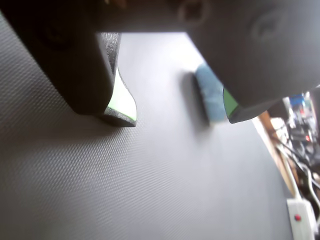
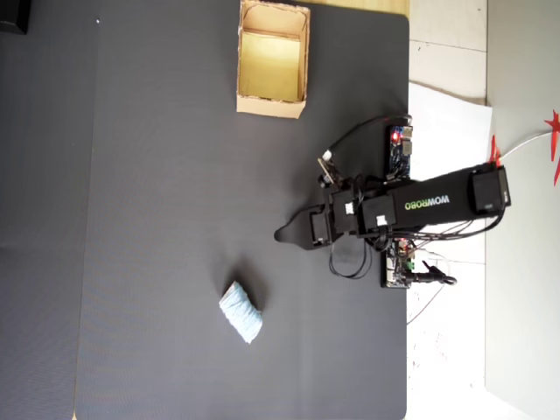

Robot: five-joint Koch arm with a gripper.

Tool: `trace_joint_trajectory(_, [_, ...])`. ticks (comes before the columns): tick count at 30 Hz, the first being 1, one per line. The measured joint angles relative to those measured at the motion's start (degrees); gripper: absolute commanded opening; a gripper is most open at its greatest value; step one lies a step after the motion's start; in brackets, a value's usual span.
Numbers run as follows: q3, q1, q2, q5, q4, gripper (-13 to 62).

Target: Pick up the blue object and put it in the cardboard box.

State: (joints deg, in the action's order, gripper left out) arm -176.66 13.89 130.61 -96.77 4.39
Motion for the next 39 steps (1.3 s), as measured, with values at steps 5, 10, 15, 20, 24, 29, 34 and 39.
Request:
trace_joint_trajectory(5, [0.00,8.26,0.00,0.00,0.62,33.7])
trace_joint_trajectory(10, [0.00,14.24,0.00,0.00,1.05,33.5])
trace_joint_trajectory(15, [0.00,17.31,0.00,0.00,1.14,33.3])
trace_joint_trajectory(20, [0.62,21.27,0.00,0.00,1.14,33.0])
trace_joint_trajectory(24, [1.93,22.24,0.00,0.00,1.14,33.0])
trace_joint_trajectory(29, [9.67,22.76,-1.23,-0.09,0.88,33.0])
trace_joint_trajectory(34, [19.78,22.76,-6.42,0.00,-3.52,33.0])
trace_joint_trajectory(39, [30.94,22.06,-12.39,-0.09,-16.08,32.9])
